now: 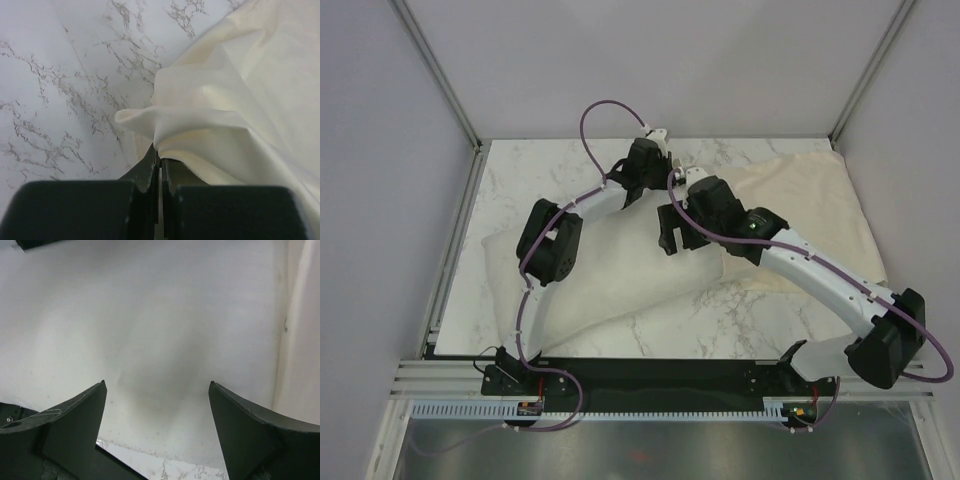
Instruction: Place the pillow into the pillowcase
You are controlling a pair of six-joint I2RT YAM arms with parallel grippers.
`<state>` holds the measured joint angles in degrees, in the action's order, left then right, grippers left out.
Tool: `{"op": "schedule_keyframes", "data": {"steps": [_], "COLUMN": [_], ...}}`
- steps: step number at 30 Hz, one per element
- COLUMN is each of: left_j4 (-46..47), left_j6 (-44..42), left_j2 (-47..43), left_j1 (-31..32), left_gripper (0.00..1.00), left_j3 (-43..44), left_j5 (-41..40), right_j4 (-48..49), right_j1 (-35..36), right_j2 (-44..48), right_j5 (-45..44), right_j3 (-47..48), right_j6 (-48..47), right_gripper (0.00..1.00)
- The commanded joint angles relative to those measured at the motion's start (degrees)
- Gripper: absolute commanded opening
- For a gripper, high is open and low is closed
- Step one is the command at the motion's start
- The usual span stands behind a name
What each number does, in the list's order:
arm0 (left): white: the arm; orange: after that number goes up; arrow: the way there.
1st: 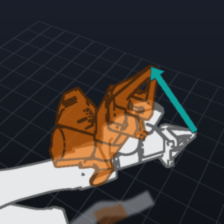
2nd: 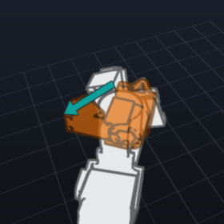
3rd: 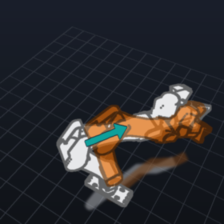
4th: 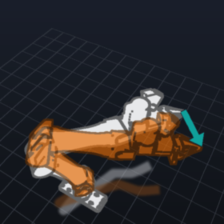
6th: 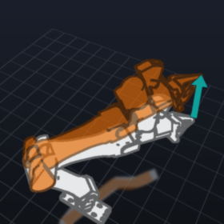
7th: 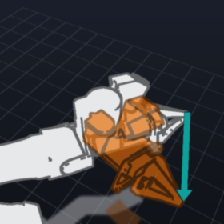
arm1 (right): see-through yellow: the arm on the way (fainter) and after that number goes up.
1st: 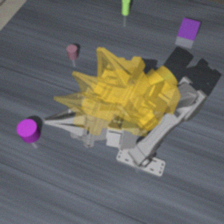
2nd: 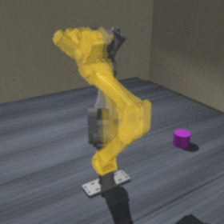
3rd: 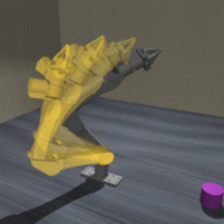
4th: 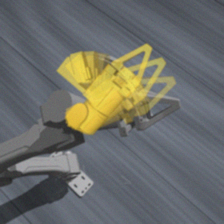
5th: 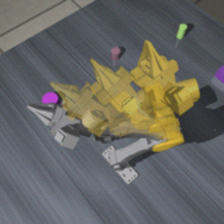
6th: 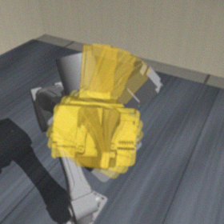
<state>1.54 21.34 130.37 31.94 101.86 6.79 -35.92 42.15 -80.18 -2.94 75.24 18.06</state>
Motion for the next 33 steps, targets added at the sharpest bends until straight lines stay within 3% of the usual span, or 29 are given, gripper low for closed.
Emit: {"op": "schedule_keyframes", "data": {"steps": [1,6,8,9,10,12,13,14,20,29,31,32,33], "left_j4": [-6.9,-13.5,-14.8,-15.7,-17.3,-18.7,-19.7,-20.2,-20.8,-18.6,-15.2,-13.6,-12.3], "left_j6": [-0.7,-1.0,-0.8,-0.8,-1.2,-1.7,-2.3,-2.4,-0.7,5.5,7.1,7.7,8.4], "left_j2": [1.6,4.0,4.2,4.2,4.0,3.3,2.5,2.0,-2.5,-7.5,-10.9,-12.1,-13.0], "left_j1": [-2.8,-3.7,-3.9,-4.0,-4.1,-4.3,-4.8,-5.1,-8.5,-7.2,-5.7,-5.2,-4.8], "left_gripper": [0.02,0.02,0.02,0.02,0.02,0.02,0.02,0.02,0.02,0.02,0.02,0.02,0.02], "left_j3": [2.3,3.9,3.4,3.1,2.8,1.2,0.5,-1.0,-6.9,-13.2,-18.6,-20.5,-22.2], "left_j5": [3.0,6.7,8.7,9.1,9.5,9.3,9.1,8.5,8.0,9.5,7.9,6.3,5.4], "right_j4": [3.7,8.4,11.6,12.2,12.7,13.6,14.1,14.5,15.4,8.2,3.6,3.0,2.8], "right_j1": [0.8,4.0,4.0,3.9,3.6,0.2,-1.7,-6.2,-21.6,-29.9,-29.9,-29.8,-29.8], "right_j2": [6.9,3.8,0.1,-1.2,-2.6,-6.0,-6.7,-7.6,-12.9,-29.8,-31.2,-30.1,-28.9], "right_j5": [-1.1,-2.8,-5.7,-8.2,-12.3,-14.0,-13.0,-12.3,-7.7,-5.2,-4.4,-4.5,-4.1], "right_j3": [-9.2,-16.5,-17.4,-16.5,-15.8,-12.5,-11.5,-10.6,-2.9,18.6,23.7,24.0,23.0], "right_j6": [7.0,8.1,8.1,8.1,8.3,8.4,8.6,8.8,9.0,8.7,6.3,5.8,5.1], "right_gripper": [0.92,0.95,0.85,0.76,0.53,0.27,0.07,0.0,0.0,0.01,0.18,0.32,0.59]}}
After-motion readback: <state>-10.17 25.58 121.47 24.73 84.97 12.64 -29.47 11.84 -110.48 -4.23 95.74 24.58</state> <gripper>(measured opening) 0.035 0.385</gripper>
